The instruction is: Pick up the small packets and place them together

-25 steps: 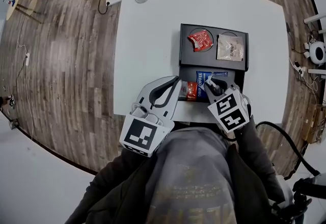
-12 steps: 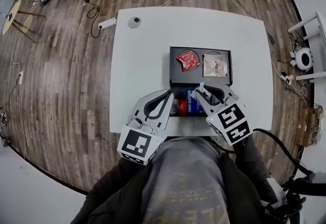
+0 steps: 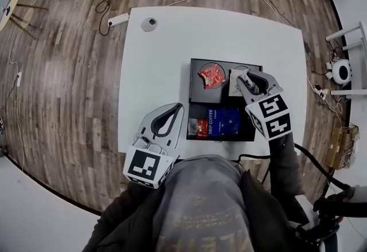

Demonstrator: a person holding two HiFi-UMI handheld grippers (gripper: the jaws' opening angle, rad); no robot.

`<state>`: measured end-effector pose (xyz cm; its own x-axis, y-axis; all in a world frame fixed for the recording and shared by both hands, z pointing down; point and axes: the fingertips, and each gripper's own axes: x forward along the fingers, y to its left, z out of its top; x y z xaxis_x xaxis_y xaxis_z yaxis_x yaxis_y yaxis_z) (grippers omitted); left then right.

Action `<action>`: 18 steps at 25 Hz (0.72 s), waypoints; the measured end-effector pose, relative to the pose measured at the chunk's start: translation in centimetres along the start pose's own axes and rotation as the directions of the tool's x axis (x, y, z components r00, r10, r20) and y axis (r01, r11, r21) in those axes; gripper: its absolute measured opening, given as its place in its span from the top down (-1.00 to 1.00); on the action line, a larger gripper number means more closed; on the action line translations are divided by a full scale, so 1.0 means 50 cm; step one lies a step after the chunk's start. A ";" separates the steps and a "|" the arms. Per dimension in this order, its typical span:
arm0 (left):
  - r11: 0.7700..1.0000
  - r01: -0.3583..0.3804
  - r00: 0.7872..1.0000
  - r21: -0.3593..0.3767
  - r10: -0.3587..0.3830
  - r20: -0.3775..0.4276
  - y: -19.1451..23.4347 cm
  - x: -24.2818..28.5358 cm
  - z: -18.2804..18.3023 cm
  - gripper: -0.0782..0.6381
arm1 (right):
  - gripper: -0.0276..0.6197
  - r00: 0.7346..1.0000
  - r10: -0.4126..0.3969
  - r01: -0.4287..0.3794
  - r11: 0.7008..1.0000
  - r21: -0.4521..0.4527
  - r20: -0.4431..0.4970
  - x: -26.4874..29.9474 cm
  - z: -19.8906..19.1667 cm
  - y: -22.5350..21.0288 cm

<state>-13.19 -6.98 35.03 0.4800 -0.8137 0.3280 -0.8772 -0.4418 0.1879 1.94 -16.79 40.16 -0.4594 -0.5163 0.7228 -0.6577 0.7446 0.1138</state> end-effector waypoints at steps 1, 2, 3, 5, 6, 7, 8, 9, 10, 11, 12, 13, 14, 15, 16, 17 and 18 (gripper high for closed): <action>1.000 -0.006 1.000 -0.007 0.006 -0.006 0.005 0.004 -0.002 0.77 | 0.64 1.000 0.003 -0.003 1.000 -0.003 -0.013 0.013 -0.005 -0.002; 1.000 -0.009 1.000 -0.013 0.009 -0.013 0.009 0.008 -0.007 0.77 | 0.62 1.000 0.005 -0.005 1.000 -0.006 -0.024 0.024 -0.011 -0.002; 1.000 -0.012 1.000 -0.019 0.011 -0.020 0.011 0.012 -0.011 0.77 | 0.59 0.999 0.009 -0.009 1.000 -0.006 -0.031 0.033 -0.015 -0.002; 1.000 -0.013 0.999 -0.025 0.012 -0.035 0.014 0.019 -0.020 0.77 | 0.46 0.999 0.028 -0.028 1.000 0.005 -0.031 0.047 -0.017 0.001; 1.000 -0.012 0.999 -0.026 0.011 -0.039 0.015 0.022 -0.024 0.77 | 0.40 0.999 0.039 -0.039 0.999 0.011 -0.027 0.052 -0.017 0.003; 1.000 -0.010 0.999 -0.026 0.009 -0.042 0.015 0.025 -0.025 0.77 | 0.34 0.999 0.048 -0.048 0.999 0.017 -0.024 0.055 -0.017 0.005; 1.000 -0.009 0.999 -0.026 0.008 -0.044 0.015 0.026 -0.026 0.77 | 0.32 0.998 0.056 -0.055 0.998 0.022 -0.019 0.057 -0.017 0.006; 1.000 -0.008 0.999 -0.025 0.007 -0.045 0.014 0.027 -0.026 0.77 | 0.32 0.998 0.062 -0.062 0.998 0.028 -0.013 0.056 -0.017 0.007; 1.000 -0.008 0.999 -0.024 0.007 -0.046 0.014 0.027 -0.025 0.77 | 0.32 0.998 0.068 -0.068 0.997 0.036 -0.005 0.054 -0.015 0.007; 1.000 -0.007 0.999 -0.023 0.006 -0.047 0.013 0.027 -0.024 0.77 | 0.32 0.998 0.070 -0.070 0.997 0.044 0.005 0.050 -0.013 0.006; 1.000 -0.007 0.999 -0.021 0.006 -0.046 0.012 0.027 -0.022 0.77 | 0.32 0.998 0.068 -0.069 0.996 0.049 0.015 0.045 -0.011 0.004; 1.000 -0.005 0.999 -0.019 0.004 -0.045 0.009 0.027 -0.020 0.77 | 0.32 0.998 0.062 -0.064 0.997 0.051 0.023 0.038 -0.008 0.001; 1.000 -0.002 0.999 -0.017 0.001 -0.042 0.006 0.027 -0.017 0.77 | 0.32 0.998 0.054 -0.055 0.997 0.051 0.030 0.031 -0.004 -0.003; 1.000 0.002 0.999 -0.014 -0.002 -0.039 0.003 0.027 -0.014 0.77 | 0.32 0.998 0.043 -0.045 0.998 0.050 0.037 0.024 -0.001 -0.006; 1.000 0.006 0.999 -0.010 -0.006 -0.035 0.000 0.027 -0.011 0.77 | 0.32 0.998 0.032 -0.034 0.998 0.048 0.045 0.016 0.003 -0.009; 1.000 0.009 0.999 -0.007 -0.009 -0.033 -0.004 0.027 -0.011 0.77 | 0.32 0.998 0.021 -0.023 0.999 0.047 0.055 0.009 0.007 -0.011; 1.000 0.012 0.999 -0.004 -0.012 -0.034 -0.007 0.025 -0.012 0.77 | 0.32 0.998 0.012 -0.015 0.999 0.044 0.064 0.001 0.009 -0.010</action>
<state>-12.28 -7.63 35.92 0.4906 -0.7951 0.3567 -0.8714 -0.4499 0.1956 1.98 -17.40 39.83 -0.5045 -0.5333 0.6790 -0.6768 0.7326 0.0726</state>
